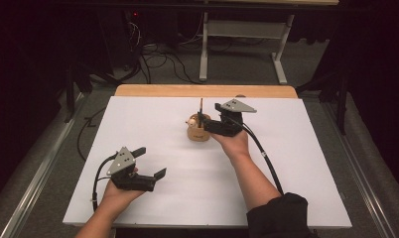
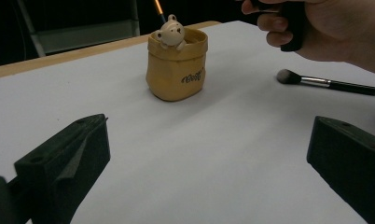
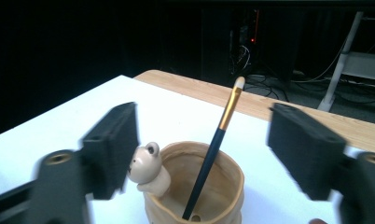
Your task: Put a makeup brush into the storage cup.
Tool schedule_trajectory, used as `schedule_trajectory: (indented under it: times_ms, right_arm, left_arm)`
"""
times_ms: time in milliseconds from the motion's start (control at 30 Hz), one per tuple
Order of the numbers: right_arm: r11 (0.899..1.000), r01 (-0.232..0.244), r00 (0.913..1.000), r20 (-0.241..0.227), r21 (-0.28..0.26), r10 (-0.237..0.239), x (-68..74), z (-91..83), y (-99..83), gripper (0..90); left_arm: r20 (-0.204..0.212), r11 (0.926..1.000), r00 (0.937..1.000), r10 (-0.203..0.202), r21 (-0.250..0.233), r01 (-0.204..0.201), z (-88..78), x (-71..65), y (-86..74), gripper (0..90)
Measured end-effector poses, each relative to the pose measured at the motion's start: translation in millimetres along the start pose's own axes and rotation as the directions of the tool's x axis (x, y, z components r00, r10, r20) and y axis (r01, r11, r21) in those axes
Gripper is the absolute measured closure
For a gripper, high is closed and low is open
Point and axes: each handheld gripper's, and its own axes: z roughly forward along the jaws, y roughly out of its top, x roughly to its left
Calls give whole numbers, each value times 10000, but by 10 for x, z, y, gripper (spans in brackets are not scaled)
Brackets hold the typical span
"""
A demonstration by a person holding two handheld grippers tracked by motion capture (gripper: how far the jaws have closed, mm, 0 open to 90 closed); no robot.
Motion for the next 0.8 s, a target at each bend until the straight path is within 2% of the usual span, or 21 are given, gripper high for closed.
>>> schedule_trajectory:
  times_ms: [300,433,800]
  right_arm:
    - [9991,-73,9994,-343,426,88,53,-60,4,17]
    - [9996,-95,9993,-355,249,104,55,-130,-21,13]
    - [9993,-131,9998,-155,345,137,-8,-322,-170,13]
  left_arm:
    - [-8,10000,10000,-21,17,21,2,2,-1,0]
    - [2,10000,10000,-50,15,50,1,5,-3,0]
    - [17,9998,9998,-174,-88,174,-8,18,2,0]
